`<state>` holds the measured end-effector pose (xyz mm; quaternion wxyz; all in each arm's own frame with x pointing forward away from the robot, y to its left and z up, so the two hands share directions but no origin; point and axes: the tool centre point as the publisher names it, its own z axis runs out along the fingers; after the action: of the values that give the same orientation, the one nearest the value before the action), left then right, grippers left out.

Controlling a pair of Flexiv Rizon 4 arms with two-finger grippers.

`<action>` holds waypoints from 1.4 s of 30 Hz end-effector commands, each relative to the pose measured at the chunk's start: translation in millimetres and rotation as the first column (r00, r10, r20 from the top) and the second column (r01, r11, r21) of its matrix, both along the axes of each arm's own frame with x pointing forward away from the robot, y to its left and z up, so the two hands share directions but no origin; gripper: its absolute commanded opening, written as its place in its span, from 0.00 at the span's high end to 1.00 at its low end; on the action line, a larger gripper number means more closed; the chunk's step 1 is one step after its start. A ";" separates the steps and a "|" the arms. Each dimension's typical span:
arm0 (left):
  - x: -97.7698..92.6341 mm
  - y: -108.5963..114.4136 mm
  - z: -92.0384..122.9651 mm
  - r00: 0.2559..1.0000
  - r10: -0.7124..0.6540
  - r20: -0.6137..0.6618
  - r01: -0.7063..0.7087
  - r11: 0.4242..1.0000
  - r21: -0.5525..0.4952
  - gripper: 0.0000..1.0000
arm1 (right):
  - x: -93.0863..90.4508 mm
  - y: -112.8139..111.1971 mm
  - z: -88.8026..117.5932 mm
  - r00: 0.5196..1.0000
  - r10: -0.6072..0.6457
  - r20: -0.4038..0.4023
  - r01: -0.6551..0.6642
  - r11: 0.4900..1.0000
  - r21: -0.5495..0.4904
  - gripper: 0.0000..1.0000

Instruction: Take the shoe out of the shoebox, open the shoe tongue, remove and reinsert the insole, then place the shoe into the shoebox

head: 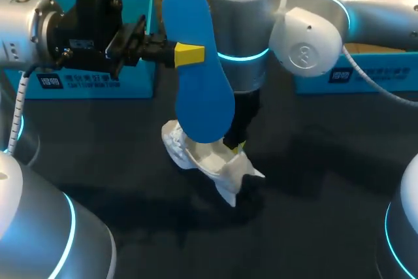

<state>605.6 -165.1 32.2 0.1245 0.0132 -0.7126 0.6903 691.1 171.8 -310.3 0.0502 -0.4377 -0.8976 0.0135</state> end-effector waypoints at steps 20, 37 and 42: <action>0.4 -1.4 -1.4 1.000 0.000 0.000 0.000 1.000 -0.003 1.00 | -29.2 -3.0 -12.3 0.893 -0.451 0.011 0.435 0.867 0.242 1.00; 0.4 -1.4 -1.4 1.000 0.000 0.000 0.000 1.000 -0.003 1.00 | -27.1 -14.6 -46.7 0.842 -0.539 -0.034 0.521 0.794 0.312 1.00; 0.4 -1.4 -1.4 1.000 0.000 0.000 0.000 1.000 -0.003 1.00 | -28.1 -15.6 -60.9 0.830 -0.555 -0.052 0.538 0.772 0.338 1.00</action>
<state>605.6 -165.1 32.2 0.1245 0.0133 -0.7125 0.6904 665.1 156.0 -360.8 0.0852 -0.6686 -0.7242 -0.1457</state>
